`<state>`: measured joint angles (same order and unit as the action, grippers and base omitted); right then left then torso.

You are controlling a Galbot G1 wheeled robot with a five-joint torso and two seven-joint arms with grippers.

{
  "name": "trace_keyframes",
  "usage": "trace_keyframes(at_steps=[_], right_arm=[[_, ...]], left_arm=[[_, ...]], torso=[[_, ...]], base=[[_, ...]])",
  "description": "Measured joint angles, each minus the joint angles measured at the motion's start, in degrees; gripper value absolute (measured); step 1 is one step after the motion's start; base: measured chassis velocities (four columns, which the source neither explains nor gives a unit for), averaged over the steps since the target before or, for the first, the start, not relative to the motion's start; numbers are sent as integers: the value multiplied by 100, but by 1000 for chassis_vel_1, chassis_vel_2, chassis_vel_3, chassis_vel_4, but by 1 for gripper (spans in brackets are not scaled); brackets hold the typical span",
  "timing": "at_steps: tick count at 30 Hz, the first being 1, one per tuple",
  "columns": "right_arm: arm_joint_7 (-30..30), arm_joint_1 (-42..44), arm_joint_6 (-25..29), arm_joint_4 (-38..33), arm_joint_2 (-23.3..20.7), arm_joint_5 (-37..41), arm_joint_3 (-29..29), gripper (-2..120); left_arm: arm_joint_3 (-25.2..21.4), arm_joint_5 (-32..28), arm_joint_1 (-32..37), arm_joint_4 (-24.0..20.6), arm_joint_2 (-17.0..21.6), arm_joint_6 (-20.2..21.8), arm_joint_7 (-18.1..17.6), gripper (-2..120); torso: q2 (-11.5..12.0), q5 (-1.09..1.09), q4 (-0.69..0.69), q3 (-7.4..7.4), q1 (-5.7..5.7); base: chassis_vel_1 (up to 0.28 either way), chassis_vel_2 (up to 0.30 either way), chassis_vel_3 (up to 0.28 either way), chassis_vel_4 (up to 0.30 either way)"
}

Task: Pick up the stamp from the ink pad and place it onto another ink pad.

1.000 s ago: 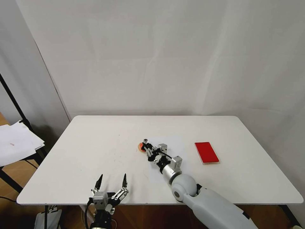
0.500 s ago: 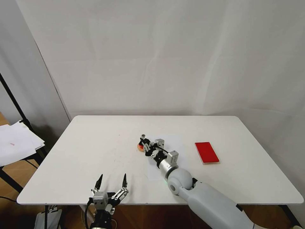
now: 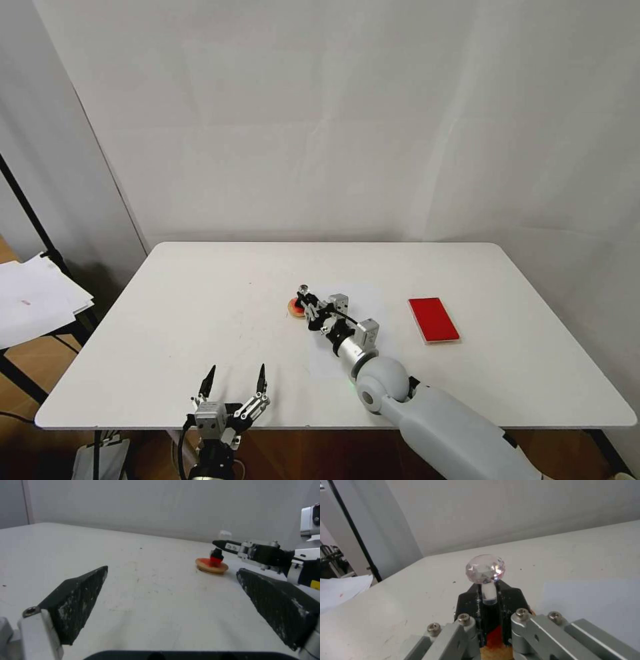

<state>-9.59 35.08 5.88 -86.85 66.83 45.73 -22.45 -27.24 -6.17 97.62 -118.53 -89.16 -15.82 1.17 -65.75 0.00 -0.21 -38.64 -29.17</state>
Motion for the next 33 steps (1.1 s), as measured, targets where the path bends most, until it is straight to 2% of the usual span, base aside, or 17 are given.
trace_keyframes(at_steps=[18, 21, 25, 26, 33], right_arm=[[-13, -6, 25, 107, 87, -59, -7, 8], [-23, 13, 28, 81, 87, -57, -9, 15], [-24, 36, 40, 72, 78, -55, -22, 34], [-24, 36, 40, 72, 78, -55, -22, 34], [-34, 30, 40, 77, 109, -32, -23, 63]], left_arm=[[0, 0, 0, 0, 0, 0, 0, 102], [0, 0, 0, 0, 0, 0, 0, 102], [0, 0, 0, 0, 0, 0, 0, 102], [0, 0, 0, 0, 0, 0, 0, 102], [0, 0, 0, 0, 0, 0, 0, 102]], torso=[[0, 0, 0, 0, 0], [0, 0, 0, 0, 0], [0, 0, 0, 0, 0], [0, 0, 0, 0, 0], [0, 0, 0, 0, 0]], base=[[0, 0, 0, 0], [0, 0, 0, 0], [0, 0, 0, 0], [0, 0, 0, 0], [0, 0, 0, 0]])
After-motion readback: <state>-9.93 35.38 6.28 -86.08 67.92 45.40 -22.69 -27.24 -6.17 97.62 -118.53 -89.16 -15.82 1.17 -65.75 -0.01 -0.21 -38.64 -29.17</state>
